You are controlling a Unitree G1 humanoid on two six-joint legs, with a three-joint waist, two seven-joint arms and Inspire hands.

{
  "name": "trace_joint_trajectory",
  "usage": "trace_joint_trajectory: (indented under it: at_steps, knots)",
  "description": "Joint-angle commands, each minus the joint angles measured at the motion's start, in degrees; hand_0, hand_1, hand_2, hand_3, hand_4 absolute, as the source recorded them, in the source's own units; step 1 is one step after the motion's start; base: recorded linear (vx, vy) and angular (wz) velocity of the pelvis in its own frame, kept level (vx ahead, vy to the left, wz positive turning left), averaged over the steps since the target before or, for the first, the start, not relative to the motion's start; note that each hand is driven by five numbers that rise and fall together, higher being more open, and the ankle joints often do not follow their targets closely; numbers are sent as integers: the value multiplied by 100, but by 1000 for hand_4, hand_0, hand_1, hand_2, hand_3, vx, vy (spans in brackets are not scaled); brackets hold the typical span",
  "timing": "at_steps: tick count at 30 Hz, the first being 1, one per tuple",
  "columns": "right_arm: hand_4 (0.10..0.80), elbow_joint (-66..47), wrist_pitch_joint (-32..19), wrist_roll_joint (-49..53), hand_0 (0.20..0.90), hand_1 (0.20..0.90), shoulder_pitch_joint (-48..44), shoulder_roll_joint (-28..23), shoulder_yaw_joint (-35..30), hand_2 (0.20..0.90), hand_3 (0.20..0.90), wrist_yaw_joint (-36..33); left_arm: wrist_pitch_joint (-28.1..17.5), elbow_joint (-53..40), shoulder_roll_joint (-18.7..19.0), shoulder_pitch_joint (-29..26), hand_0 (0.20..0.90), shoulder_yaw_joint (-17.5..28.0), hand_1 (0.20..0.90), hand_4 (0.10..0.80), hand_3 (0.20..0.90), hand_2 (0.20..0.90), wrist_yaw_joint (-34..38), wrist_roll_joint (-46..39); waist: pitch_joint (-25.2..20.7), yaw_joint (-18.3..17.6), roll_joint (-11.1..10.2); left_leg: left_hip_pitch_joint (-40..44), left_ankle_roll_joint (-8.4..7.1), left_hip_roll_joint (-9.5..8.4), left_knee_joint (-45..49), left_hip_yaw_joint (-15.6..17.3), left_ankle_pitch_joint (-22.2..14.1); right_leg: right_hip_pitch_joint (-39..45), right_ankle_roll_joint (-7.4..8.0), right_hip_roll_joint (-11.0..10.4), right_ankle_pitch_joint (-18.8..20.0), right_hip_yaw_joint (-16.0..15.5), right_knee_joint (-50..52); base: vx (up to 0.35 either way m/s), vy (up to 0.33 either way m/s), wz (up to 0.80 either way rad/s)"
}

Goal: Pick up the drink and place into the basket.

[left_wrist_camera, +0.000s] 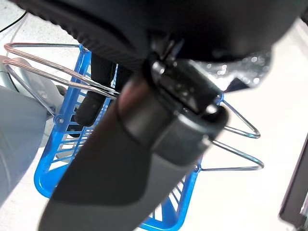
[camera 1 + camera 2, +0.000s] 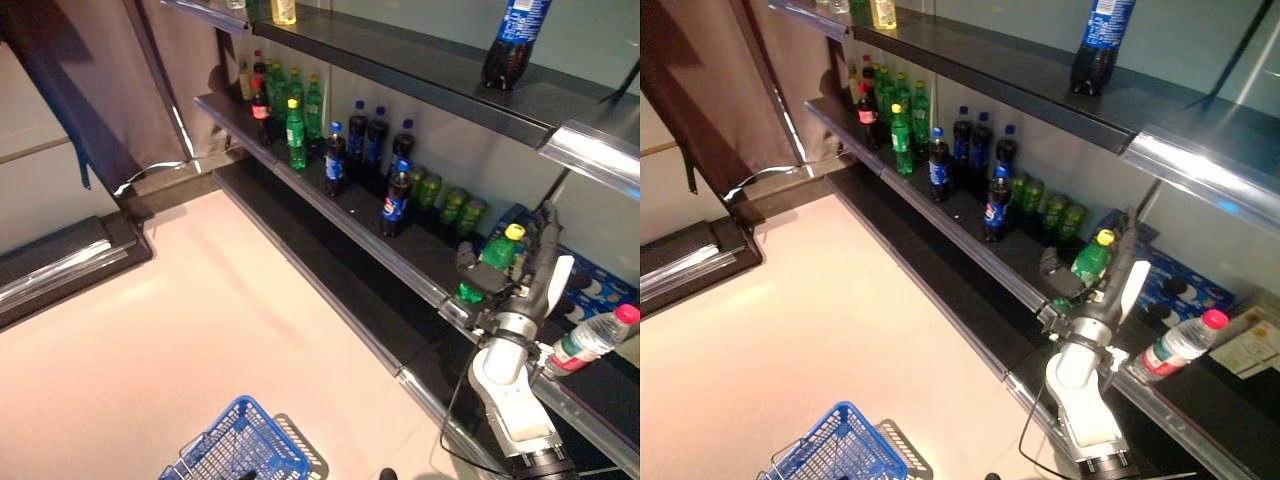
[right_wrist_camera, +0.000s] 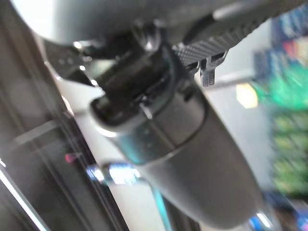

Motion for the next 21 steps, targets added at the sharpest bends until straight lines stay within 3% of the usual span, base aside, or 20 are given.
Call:
trace_joint_trajectory:
  at_steps: [1, 11, 21]
  knots:
    - [800, -670, -528, -319, 900, 900, -317, -553, -352, 900, 900, -406, 8, -8, -217, -205, 300, -235, 300, 100, 200, 300, -187, 158, -318, -84, -50, -87, -2, 376, 165, 323, -116, 103, 119, -287, -44, 206, 160, -15, -5, -11]
    - [800, -696, -403, -306, 900, 900, -55, -703, -897, 900, 900, -694, 133, 10, -119, -308, 300, -188, 300, 100, 200, 300, -161, 263, -360, -371, -59, -24, 12, 408, 130, 540, -153, -26, 170, -263, 5, 499, 208, -8, -7, -17]
    - [800, -351, -186, -159, 900, 900, 342, -473, -1018, 900, 900, -497, 177, -65, -97, -342, 300, -197, 300, 100, 200, 300, -166, 297, -322, -593, -54, -50, 40, 416, 226, 677, -203, -162, 174, -222, 21, 715, 297, 5, -18, -11]
